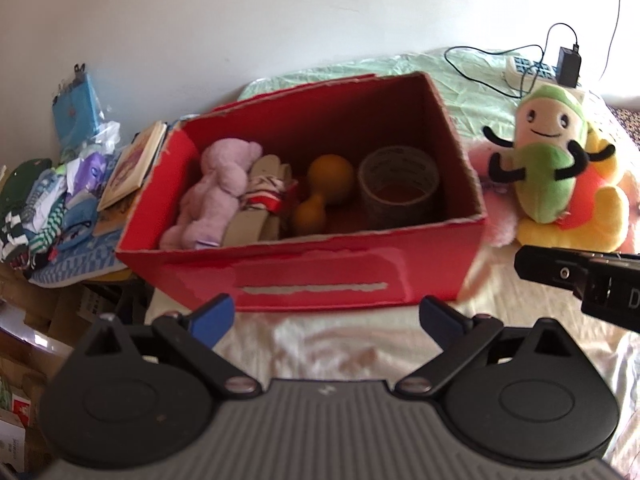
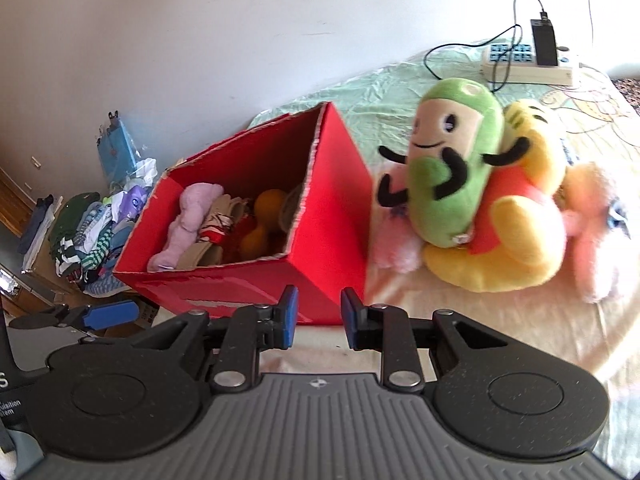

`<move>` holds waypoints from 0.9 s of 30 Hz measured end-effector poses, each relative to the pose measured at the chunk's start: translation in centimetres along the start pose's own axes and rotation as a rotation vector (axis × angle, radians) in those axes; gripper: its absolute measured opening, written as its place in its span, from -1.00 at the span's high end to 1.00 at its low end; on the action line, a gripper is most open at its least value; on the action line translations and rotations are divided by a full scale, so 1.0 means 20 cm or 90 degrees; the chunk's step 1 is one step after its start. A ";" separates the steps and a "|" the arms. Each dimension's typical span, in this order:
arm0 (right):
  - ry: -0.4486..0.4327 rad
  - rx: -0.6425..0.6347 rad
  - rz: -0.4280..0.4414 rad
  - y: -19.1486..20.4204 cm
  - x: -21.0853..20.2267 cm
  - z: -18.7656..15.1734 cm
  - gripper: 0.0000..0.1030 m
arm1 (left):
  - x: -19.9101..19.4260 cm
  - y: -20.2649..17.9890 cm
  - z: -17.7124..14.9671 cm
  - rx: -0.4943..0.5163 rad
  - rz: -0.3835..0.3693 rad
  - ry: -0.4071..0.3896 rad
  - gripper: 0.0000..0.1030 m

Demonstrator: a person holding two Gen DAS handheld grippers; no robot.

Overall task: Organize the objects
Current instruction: 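Move the right gripper back to the green bean plush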

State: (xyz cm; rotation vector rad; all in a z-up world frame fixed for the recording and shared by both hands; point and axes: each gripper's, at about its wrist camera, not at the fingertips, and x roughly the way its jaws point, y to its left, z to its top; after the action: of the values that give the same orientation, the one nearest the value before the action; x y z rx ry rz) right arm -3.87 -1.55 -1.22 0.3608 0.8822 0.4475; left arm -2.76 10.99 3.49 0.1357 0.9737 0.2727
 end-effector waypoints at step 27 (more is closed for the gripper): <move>-0.001 0.082 -0.065 -0.44 -0.16 -0.03 0.48 | -0.02 -0.46 0.00 0.070 -0.020 0.011 -0.93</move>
State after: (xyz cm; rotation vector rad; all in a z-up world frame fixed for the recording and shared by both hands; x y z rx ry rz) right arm -4.16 -10.56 -3.57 0.4320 0.9254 0.2976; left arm -1.33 2.13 1.64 0.2190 1.0074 0.1922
